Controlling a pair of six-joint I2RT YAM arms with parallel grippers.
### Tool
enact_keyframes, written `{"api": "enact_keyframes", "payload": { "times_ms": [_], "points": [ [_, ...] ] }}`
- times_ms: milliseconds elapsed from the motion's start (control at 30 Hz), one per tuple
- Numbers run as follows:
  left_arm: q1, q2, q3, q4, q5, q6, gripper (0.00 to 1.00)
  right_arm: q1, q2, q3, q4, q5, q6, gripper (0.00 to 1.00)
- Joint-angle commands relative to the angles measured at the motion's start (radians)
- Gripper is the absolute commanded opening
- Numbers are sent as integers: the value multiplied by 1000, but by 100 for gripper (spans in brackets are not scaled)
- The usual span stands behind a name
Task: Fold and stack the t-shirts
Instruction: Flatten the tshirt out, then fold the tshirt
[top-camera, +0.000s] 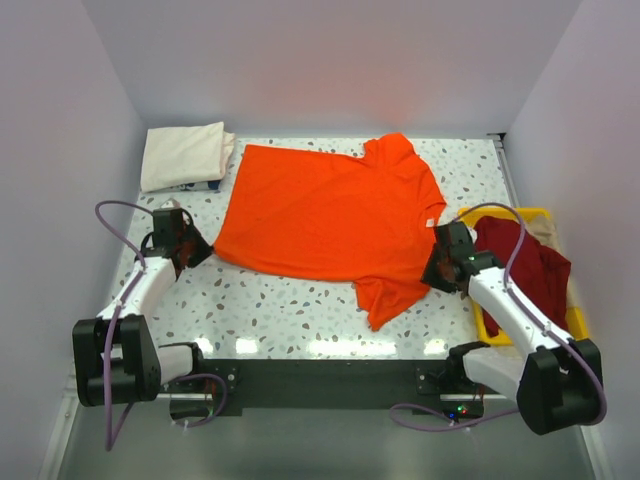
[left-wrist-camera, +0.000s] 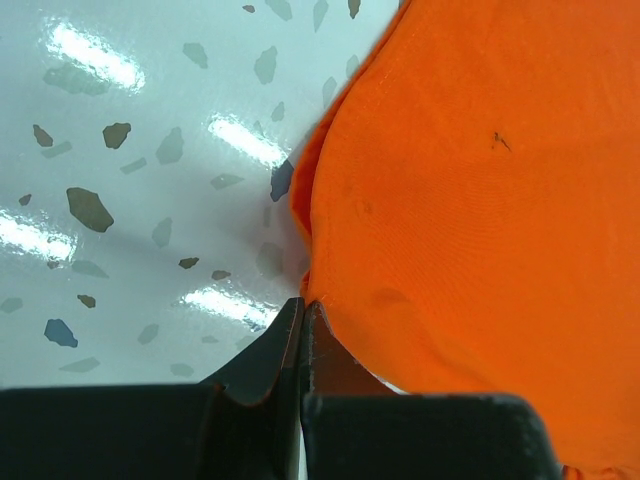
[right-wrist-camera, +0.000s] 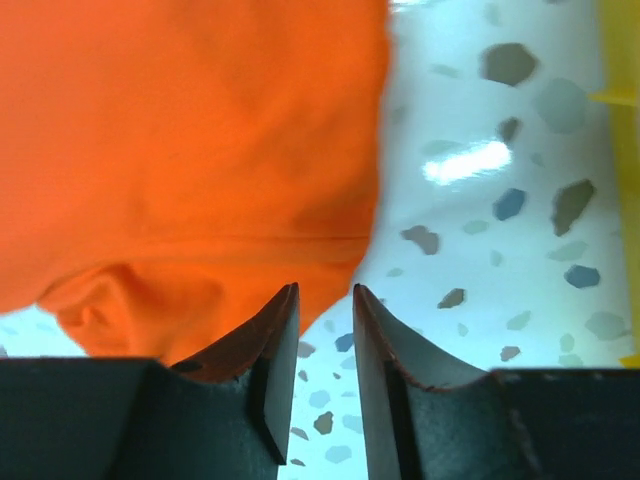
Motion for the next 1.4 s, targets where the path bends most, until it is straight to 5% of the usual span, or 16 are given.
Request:
{"api": "enact_keyframes", "payload": {
  "times_ms": [0, 467, 967, 1100, 1267, 1367],
  "points": [
    [9, -26, -8, 23, -1, -9, 0, 131, -27, 74, 30, -41, -68, 34],
    [9, 11, -11, 47, 17, -17, 0, 613, 245, 201, 154, 40, -110, 32],
    [9, 14, -35, 64, 17, -23, 0, 710, 460, 206, 185, 127, -105, 40],
    [9, 16, -44, 69, 19, -24, 0, 711, 482, 197, 191, 154, -94, 31],
    [9, 10, -44, 69, 30, -23, 0, 707, 416, 239, 89, 178, -128, 2],
    [9, 8, -43, 72, 36, -23, 0, 679, 349, 269, 30, 97, -169, 0]
  ]
}}
